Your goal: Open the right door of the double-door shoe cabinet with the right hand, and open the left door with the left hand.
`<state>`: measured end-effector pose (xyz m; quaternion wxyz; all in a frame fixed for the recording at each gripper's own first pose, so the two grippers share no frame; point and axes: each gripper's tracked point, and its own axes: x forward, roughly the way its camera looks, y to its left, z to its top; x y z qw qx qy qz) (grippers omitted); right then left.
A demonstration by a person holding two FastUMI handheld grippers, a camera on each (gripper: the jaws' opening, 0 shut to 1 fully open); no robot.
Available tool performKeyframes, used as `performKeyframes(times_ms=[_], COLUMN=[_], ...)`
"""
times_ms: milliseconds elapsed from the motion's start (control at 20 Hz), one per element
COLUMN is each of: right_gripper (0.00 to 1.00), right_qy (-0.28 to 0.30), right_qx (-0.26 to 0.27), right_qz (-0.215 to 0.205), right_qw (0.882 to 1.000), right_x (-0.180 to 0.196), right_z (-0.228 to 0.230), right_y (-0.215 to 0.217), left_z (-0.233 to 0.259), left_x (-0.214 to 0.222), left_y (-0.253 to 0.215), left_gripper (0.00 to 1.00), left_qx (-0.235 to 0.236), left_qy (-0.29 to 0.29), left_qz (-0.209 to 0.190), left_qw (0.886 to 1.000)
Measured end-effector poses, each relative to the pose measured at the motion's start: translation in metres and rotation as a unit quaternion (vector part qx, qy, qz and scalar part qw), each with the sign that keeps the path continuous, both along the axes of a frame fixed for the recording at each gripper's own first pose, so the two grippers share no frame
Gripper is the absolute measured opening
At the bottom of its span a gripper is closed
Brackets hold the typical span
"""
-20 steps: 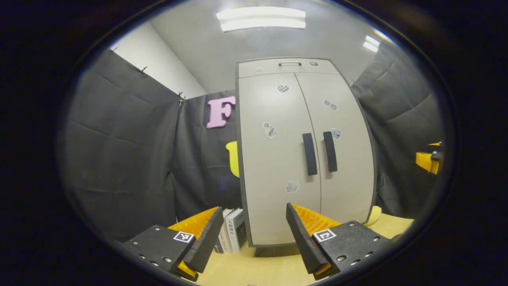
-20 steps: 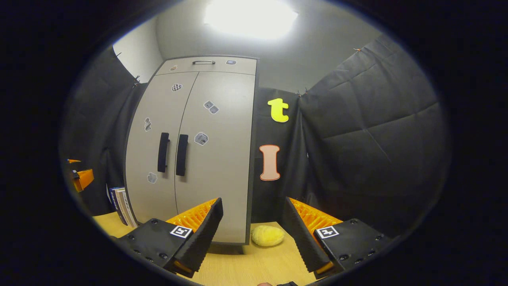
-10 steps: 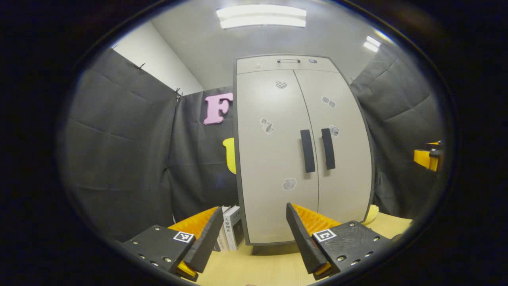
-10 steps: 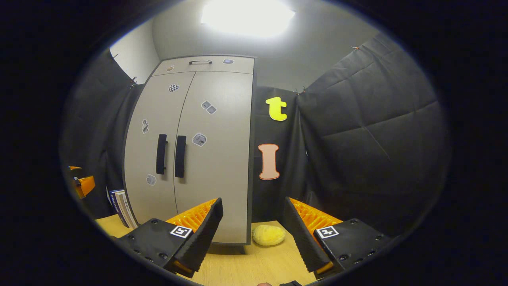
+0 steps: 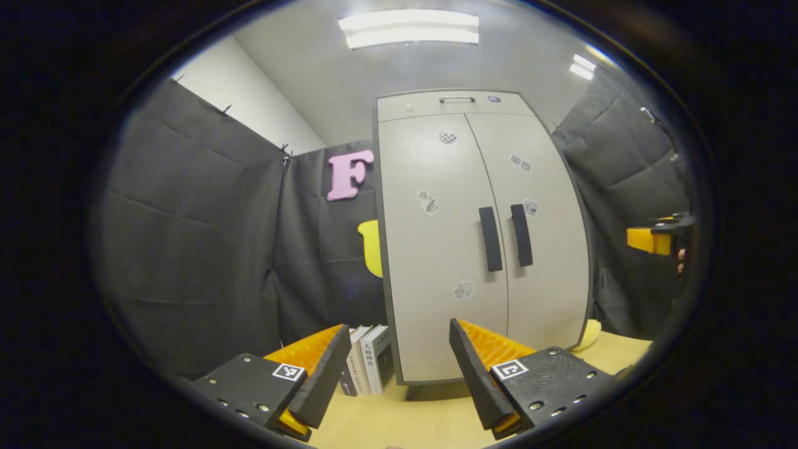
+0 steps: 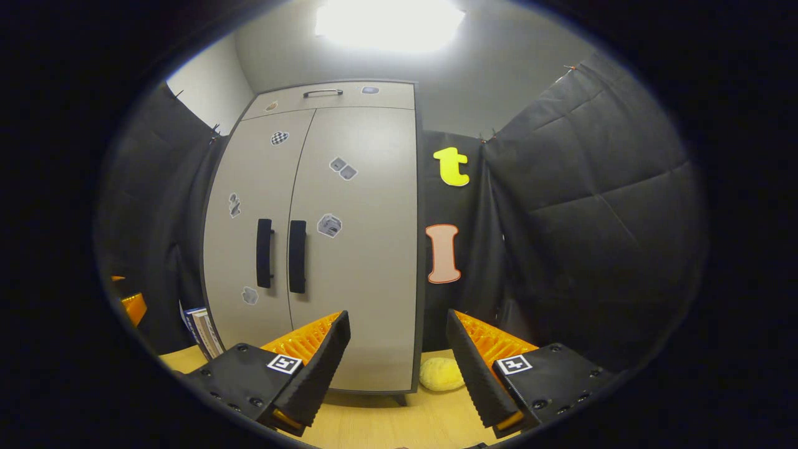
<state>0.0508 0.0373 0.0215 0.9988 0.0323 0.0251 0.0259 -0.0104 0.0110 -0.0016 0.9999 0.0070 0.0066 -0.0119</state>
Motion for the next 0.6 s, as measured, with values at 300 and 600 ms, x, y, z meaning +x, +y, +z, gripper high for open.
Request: performKeyframes(times_ms=[300, 600], right_gripper=[0.97, 0.97], right_qy=[0.009, 0.007], right_qx=[0.027, 0.042], right_qz=[0.039, 0.061], right_qw=[0.999, 0.997], right_x=[0.051, 0.096], right_z=[0.010, 0.022], right_y=[0.050, 0.095], left_z=[-0.002, -0.012], left_x=[-0.005, -0.011], left_y=[0.016, 0.039], left_gripper=[0.93, 0.93], left_qx=[0.003, 0.010], left_qy=[0.001, 0.013], left_qz=[0.018, 0.040], left_qw=[1.000, 0.999])
